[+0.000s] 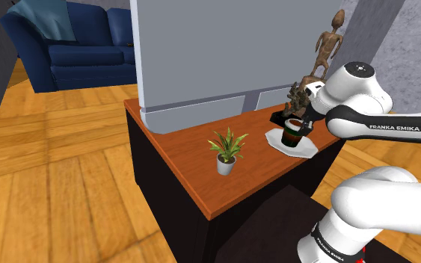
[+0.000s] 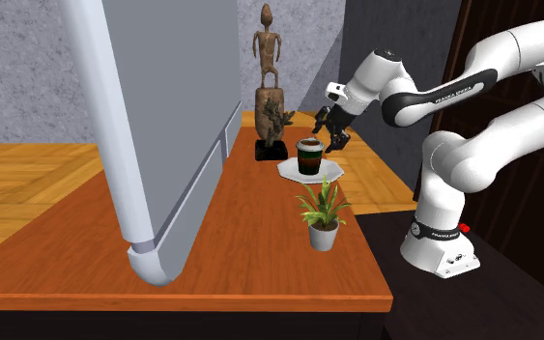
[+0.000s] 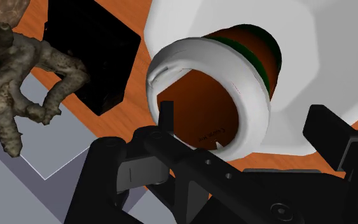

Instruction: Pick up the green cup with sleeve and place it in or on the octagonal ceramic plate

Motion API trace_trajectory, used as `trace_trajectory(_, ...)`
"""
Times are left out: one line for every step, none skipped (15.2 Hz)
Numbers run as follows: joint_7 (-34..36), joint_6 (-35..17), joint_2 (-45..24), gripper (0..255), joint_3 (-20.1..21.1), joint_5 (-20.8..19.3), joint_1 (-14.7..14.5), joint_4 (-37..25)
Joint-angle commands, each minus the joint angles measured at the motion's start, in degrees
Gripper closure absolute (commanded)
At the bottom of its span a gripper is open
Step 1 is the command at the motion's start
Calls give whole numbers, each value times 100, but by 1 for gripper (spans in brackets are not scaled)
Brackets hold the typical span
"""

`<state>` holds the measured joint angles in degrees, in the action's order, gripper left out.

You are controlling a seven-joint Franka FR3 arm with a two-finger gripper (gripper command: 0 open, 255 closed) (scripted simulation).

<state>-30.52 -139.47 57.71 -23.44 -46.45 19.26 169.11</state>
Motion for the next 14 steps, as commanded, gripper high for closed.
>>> trace_trajectory(0, 0, 0, 0, 0, 0, 0, 0)
trace_trajectory(0, 0, 0, 0, 0, 0, 0, 0)
trace_trajectory(-88, 318, 287, 0, 111, 175, -63, -22)
trace_trajectory(-164, 626, 549, 0, 230, 345, -126, -58)
trace_trajectory(-230, 923, 787, 0, 354, 509, -187, -108)
trace_trajectory(-276, 1150, 957, 0, 454, 634, -235, -158)
trace_trajectory(-277, 1149, 957, 0, 455, 635, -234, -158)
trace_trajectory(-277, 1149, 957, 0, 455, 635, -234, -158)
trace_trajectory(-277, 1150, 957, 0, 454, 635, -234, -157)
trace_trajectory(-277, 1150, 957, 0, 454, 635, -234, -157)
trace_trajectory(-277, 1149, 957, 0, 454, 635, -234, -158)
trace_trajectory(-277, 1149, 957, 0, 454, 635, -234, -158)
trace_trajectory(-277, 1149, 957, 0, 454, 635, -234, -158)
trace_trajectory(-276, 1149, 957, 0, 454, 635, -234, -158)
